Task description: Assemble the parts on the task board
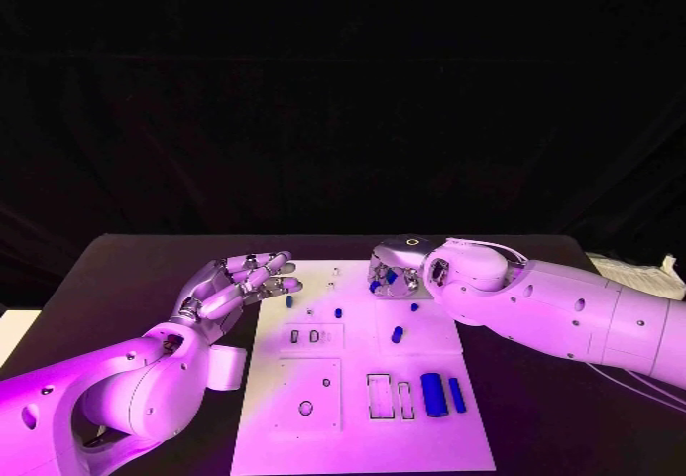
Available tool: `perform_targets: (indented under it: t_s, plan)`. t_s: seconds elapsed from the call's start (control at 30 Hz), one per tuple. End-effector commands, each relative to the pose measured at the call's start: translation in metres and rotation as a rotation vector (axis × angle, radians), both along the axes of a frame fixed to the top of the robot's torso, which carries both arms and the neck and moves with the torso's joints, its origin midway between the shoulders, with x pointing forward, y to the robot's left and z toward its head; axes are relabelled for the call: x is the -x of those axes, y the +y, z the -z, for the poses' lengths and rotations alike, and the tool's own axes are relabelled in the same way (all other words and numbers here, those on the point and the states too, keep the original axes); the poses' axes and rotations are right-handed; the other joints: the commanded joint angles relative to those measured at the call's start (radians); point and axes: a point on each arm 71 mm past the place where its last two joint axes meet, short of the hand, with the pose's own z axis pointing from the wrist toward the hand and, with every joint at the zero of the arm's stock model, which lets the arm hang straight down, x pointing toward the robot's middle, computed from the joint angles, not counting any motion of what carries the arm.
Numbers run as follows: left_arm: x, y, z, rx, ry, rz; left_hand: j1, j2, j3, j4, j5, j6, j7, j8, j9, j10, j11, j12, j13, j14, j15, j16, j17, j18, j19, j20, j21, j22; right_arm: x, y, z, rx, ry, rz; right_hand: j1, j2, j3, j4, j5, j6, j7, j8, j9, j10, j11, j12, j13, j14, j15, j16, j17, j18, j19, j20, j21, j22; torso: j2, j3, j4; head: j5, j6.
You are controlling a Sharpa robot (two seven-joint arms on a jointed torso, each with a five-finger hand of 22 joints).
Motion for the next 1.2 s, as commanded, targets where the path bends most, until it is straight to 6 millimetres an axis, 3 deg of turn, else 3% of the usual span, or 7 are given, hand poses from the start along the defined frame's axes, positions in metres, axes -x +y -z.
perform_targets:
  t_s: [0.03, 0.3, 0.83, 0.97, 1.2]
  plan:
    - [0.0, -0.002, -0.001, 0.011, -0.002, 0.014, -0.004, -0.005, -0.001, -0.006, -0.004, 0.001, 0.007, -0.004, -0.001, 0.0, 0.006, -0.004, -0.001, -0.001, 0.006, -0.003, 0.001, 0.013, 0.002, 0.006, -0.005, -0.002, 0.0, 0.003, -0.01, -0.06, -0.1, 0.006, 0.008, 0.019, 0.01, -0.001, -0.007, 0.009, -0.001, 0.0, 0.014, 0.005, 0.001, 0.005, 0.001, 0.036, -0.007, 0.002, -0.001, -0.008, 0.007, 0.001, 0.004, 0.002, 0.0, -0.0009, 0.0011, -0.001, 0.007]
    - [0.0, -0.003, -0.001, 0.013, -0.002, 0.018, -0.003, -0.005, -0.001, -0.007, -0.004, 0.0, 0.007, -0.005, -0.001, 0.0, 0.006, -0.005, -0.001, -0.001, 0.006, -0.003, 0.001, 0.013, 0.002, 0.007, -0.005, -0.002, -0.003, 0.014, -0.016, -0.1, -0.147, 0.002, 0.01, 0.016, 0.013, -0.001, -0.008, 0.004, 0.002, -0.004, 0.015, -0.001, 0.004, 0.001, -0.001, 0.035, -0.005, 0.005, 0.0, -0.008, 0.008, 0.002, 0.008, 0.006, 0.003, -0.0009, 0.0054, -0.002, 0.015]
    - [0.003, -0.005, -0.003, 0.017, -0.001, 0.028, -0.003, -0.005, 0.0, -0.008, -0.004, 0.0, 0.008, -0.005, -0.001, -0.001, 0.007, -0.005, -0.001, -0.001, 0.006, -0.004, 0.002, 0.013, 0.002, 0.007, -0.006, -0.003, -0.018, 0.039, -0.012, -0.106, -0.152, -0.014, 0.01, 0.01, 0.016, 0.0, -0.008, 0.001, 0.005, -0.008, 0.015, -0.008, 0.007, 0.001, -0.002, 0.035, -0.003, 0.008, 0.003, -0.009, 0.007, 0.004, 0.01, 0.009, 0.012, -0.0035, 0.0241, -0.005, 0.013]
    - [0.003, -0.005, -0.003, 0.018, -0.001, 0.029, -0.002, -0.005, 0.0, -0.008, -0.004, 0.0, 0.008, -0.006, -0.001, -0.001, 0.007, -0.006, -0.001, -0.001, 0.006, -0.005, 0.002, 0.013, 0.002, 0.007, -0.006, -0.003, -0.02, 0.041, -0.011, -0.103, -0.153, -0.01, 0.01, 0.009, 0.017, 0.0, -0.008, 0.0, 0.006, -0.009, 0.016, -0.01, 0.008, 0.001, -0.002, 0.035, -0.002, 0.01, 0.005, -0.009, 0.007, 0.004, 0.012, 0.011, 0.015, -0.004, 0.0266, -0.006, 0.015]
    - [0.003, -0.005, -0.003, 0.019, 0.0, 0.031, -0.002, -0.005, 0.0, -0.008, -0.004, 0.0, 0.008, -0.006, -0.001, -0.001, 0.007, -0.006, -0.001, -0.001, 0.006, -0.005, 0.002, 0.013, 0.002, 0.007, -0.006, -0.003, -0.023, 0.044, -0.009, -0.089, -0.142, -0.004, 0.007, 0.006, 0.016, 0.002, -0.008, -0.001, 0.008, -0.011, 0.016, -0.012, 0.009, 0.001, -0.002, 0.035, -0.001, 0.011, 0.005, -0.009, 0.007, 0.005, 0.013, 0.012, 0.014, -0.005, 0.0255, -0.006, 0.013]
